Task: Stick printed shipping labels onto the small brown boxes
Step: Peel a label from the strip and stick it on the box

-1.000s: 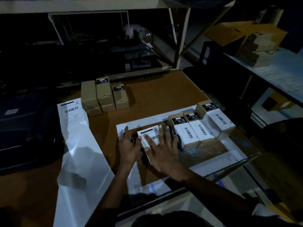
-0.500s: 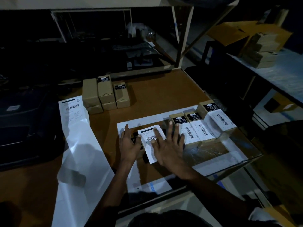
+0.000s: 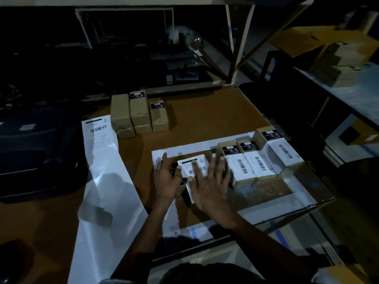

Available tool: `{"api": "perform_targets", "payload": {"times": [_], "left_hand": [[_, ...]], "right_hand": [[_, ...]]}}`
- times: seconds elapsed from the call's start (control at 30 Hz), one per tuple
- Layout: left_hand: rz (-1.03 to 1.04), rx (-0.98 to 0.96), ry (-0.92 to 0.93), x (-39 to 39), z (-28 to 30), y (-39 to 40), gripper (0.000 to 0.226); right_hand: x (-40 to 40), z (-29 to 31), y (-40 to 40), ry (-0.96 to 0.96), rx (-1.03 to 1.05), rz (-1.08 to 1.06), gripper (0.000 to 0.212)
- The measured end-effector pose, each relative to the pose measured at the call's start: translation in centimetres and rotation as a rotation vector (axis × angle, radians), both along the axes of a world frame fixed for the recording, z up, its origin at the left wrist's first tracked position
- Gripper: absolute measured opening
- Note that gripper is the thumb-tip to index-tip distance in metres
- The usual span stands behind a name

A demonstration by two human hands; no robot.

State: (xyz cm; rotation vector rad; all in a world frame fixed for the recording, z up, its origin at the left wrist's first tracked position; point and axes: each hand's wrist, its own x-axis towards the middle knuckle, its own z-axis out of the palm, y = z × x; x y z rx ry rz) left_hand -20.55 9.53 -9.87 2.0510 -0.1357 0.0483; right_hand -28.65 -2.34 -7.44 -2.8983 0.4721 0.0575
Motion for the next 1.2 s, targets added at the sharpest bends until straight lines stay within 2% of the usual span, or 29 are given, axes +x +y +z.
{"api": "perform_targets", "payload": {"times": [0.13, 0.33, 0.53, 0.73, 0.83, 0.93, 1.0, 1.07, 1.2], "left_hand": [[-0.017, 0.01, -0.035, 0.2, -0.3, 0.1, 0.048], [0.015, 0.061, -0.002, 0.2, -0.4, -0.2, 0.055], [0.003, 0.097, 0.019, 0.1, 0.0, 0.0, 0.056], [0.004, 0.112, 0.036, -0.1, 0.1, 0.0, 0.06], [0.003, 0.306, 0.01, -0.5, 0.8, -0.1, 0.062], [0.0, 0.546, -0.125, -1.0, 2.2, -0.5, 0.058], [-0.036, 0.519, -0.192, -1.0, 3.2, -0.7, 0.052], [-0.084, 0.44, -0.212, -0.7, 3.8, -1.0, 0.045], [-0.149, 0.373, -0.231, 0.4, 3.5, -1.1, 0.034]], "right_hand": [[-0.8, 0.2, 2.0, -0.031, -0.019, 0.136, 0.061], [-0.3, 0.6, -2.1, 0.003, -0.045, -0.031, 0.061], [-1.3, 0.2, 2.2, -0.026, -0.01, 0.121, 0.06], [-3.4, -0.2, -1.7, -0.057, -0.016, 0.023, 0.065], [-3.4, 0.1, -2.1, -0.021, 0.038, -0.018, 0.067], [-2.1, 1.3, -2.6, -0.078, 0.058, -0.022, 0.062], [-0.7, 2.0, -3.2, -0.172, 0.022, -0.004, 0.047], [1.0, 2.0, -4.3, -0.232, 0.071, 0.011, 0.034], [4.0, 1.7, -5.7, -0.288, 0.259, 0.119, 0.049]]}}
